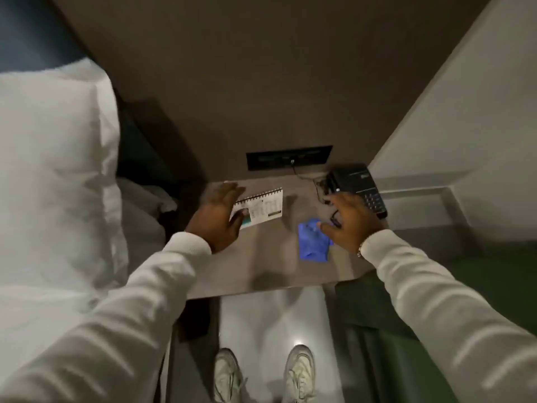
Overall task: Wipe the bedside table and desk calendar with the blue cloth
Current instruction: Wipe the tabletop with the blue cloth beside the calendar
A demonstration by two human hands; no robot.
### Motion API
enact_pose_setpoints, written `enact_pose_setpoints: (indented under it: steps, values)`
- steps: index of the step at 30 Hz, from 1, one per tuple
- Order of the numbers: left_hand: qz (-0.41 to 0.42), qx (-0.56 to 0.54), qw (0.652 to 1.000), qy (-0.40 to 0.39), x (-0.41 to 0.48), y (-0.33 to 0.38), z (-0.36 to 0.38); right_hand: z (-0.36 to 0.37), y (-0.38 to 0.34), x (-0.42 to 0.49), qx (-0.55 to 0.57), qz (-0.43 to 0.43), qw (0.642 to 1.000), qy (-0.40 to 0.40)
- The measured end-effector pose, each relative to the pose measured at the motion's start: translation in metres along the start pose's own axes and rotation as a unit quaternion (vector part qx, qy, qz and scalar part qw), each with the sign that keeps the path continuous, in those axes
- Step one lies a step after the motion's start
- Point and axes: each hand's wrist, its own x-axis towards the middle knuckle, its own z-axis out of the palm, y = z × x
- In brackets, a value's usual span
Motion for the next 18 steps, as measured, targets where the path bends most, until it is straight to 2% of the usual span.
enact_pose_setpoints:
  steps: [2, 4, 10, 14, 18]
  values:
    - [0.033, 0.007, 0.999, 0.022, -0.002, -0.018, 0.046, 0.039, 0.021, 0.012, 0.014, 0.021, 1.0, -0.01]
    - [0.036, 0.009, 0.999, -0.02, -0.012, -0.032, 0.096, 0.073, 0.04, 0.018, -0.001, 0.05, 0.998, -0.04]
    - [0.019, 0.051, 0.997, -0.053, -0.029, -0.083, 0.22, 0.168, 0.074, 0.045, -0.062, 0.073, 0.995, -0.013]
    - [-0.013, 0.109, 0.992, -0.057, -0.039, -0.111, 0.261, 0.21, 0.074, 0.047, -0.11, 0.107, 0.988, 0.018]
    - [0.01, 0.144, 0.988, -0.052, -0.042, -0.125, 0.275, 0.235, 0.081, 0.045, -0.125, 0.109, 0.985, 0.039]
